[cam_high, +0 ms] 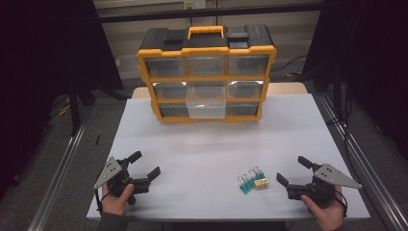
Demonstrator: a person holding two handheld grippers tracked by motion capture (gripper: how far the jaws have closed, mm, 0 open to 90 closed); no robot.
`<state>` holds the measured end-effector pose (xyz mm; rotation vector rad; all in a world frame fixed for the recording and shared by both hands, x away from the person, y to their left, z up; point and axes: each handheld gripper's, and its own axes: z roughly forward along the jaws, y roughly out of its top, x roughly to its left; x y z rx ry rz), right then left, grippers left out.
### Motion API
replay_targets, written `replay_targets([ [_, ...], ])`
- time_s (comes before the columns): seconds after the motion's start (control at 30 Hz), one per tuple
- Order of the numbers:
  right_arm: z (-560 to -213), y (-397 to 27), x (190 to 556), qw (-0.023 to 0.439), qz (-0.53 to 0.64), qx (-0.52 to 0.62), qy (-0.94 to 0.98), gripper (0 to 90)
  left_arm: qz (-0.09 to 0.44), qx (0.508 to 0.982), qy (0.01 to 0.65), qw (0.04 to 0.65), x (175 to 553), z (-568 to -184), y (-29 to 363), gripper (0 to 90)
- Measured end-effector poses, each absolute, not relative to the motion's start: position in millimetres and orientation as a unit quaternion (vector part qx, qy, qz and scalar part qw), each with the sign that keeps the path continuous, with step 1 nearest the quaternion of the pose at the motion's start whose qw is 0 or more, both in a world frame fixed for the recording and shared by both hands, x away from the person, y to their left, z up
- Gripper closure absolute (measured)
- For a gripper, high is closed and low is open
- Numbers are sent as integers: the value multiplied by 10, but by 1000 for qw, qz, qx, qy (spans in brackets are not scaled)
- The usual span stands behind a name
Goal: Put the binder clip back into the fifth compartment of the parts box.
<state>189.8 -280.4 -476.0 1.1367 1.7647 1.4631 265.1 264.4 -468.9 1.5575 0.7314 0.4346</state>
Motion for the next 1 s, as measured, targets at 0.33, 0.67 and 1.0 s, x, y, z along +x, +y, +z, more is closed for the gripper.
replay_targets([
  [0.33,-4771,-2735,1923,280,539,419,674,8,201,676,327,630,2644,-4684,2636,19],
  [0.67,-4778,-2623,1941,270,523,401,702,22,199,687,313,624,2641,-4678,2624,19],
  [1.0,-4786,-2479,1969,250,510,385,728,23,199,682,317,628,2639,-4681,2626,19],
])
